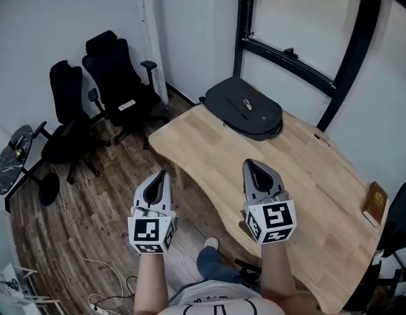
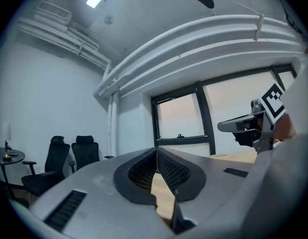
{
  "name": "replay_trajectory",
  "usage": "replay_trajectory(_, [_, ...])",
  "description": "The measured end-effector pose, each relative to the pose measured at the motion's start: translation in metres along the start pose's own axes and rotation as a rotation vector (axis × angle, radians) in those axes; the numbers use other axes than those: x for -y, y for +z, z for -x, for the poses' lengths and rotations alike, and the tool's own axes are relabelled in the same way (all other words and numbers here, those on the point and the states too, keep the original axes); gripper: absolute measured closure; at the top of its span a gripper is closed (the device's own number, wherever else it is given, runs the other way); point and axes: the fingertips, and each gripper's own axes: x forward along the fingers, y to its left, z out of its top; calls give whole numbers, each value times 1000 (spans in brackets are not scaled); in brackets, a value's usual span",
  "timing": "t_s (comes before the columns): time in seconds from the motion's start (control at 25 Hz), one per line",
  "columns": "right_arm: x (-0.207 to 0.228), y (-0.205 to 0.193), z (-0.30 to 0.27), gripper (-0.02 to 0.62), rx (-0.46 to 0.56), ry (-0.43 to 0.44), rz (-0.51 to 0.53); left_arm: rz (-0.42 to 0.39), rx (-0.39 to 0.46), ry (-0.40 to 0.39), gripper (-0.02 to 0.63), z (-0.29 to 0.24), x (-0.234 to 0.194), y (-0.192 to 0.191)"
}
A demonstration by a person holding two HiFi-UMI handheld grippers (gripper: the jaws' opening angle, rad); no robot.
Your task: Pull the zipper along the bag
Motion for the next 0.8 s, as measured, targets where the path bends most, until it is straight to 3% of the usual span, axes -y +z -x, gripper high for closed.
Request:
replay_trajectory(0.2, [32, -8, -67, 545, -36, -62, -2, -15, -7, -105, 588, -90, -6, -3])
replay_trajectory(0.36, [53, -15, -99, 545, -58, -94, -19, -33, 7, -129, 588, -131, -12, -7])
replay_trajectory(0.56, [77, -28, -112, 545, -85, -137, -32, -52, -23, -165, 588, -169, -14, -18])
replay_trajectory(0.8, [111, -46, -110, 544, -113, -277, -60, -69, -34, -297, 588, -226, 3, -26])
